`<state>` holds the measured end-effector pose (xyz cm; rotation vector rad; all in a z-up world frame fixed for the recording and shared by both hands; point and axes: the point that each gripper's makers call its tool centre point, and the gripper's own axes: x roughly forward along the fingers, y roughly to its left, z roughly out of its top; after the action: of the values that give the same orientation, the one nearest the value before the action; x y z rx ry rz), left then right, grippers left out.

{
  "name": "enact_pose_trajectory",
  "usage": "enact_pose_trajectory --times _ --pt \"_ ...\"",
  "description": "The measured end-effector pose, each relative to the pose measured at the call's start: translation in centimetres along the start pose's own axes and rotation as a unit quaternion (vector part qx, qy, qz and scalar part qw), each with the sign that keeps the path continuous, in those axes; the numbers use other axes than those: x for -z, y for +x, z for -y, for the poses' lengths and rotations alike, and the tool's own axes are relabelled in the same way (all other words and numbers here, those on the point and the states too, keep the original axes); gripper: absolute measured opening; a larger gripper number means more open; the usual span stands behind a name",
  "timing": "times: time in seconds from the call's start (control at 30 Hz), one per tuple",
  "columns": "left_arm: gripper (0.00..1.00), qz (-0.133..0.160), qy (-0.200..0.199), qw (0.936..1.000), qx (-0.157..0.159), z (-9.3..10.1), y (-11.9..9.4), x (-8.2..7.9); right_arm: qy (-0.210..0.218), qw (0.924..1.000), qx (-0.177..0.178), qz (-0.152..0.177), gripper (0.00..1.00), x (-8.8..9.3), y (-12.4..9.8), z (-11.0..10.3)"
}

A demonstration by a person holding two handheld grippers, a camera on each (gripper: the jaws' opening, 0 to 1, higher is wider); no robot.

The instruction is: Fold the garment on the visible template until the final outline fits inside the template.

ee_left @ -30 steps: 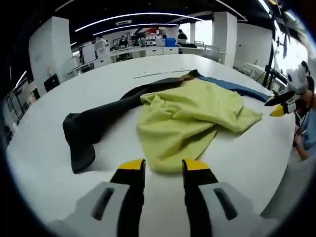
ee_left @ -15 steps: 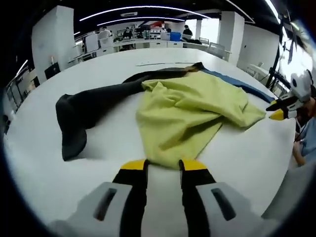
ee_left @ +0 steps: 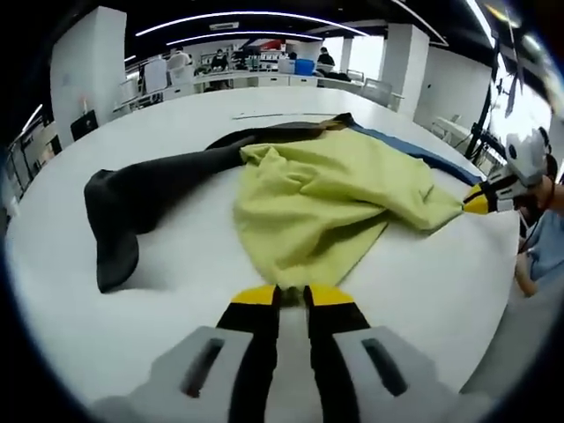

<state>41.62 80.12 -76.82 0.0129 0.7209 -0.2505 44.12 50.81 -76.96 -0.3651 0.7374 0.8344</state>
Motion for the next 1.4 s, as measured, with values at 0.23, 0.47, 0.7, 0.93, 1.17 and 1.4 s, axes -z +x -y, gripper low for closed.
enact_pose_trajectory --times 0.23,0.47,0.7,0.93,1.17,1.4 --pt "0.05 0.005 0.012 0.9999 0.000 0.2 -0.8 -0.6 0.041 0.9987 -0.010 0.030 0.00 -1.0 -1.5 -0.7" --pt "0.05 0.014 0.072 0.9972 0.015 0.8 -2.6 -1.8 0.070 0.9961 -0.007 0.052 0.00 -2.3 -3.7 -0.9" --pt "0.05 0.030 0.095 0.9947 0.024 1.1 -4.8 -3.0 0.130 0.9905 -0.015 0.041 0.00 -2.9 -6.0 -1.4" --pt "0.00 0.028 0.094 0.9951 0.008 -0.1 -6.0 -3.2 0.191 0.9804 0.016 0.046 0.00 -3.0 -7.2 0.2" --pt "0.00 -0.002 0.082 0.9966 0.009 0.0 -4.4 -1.8 0.211 0.9756 0.061 -0.010 0.00 -0.1 -5.8 1.8" --pt "0.00 -0.029 0.074 0.9969 -0.006 -0.4 -3.7 -0.3 0.230 0.9698 0.069 -0.040 0.00 2.4 -4.4 1.8"
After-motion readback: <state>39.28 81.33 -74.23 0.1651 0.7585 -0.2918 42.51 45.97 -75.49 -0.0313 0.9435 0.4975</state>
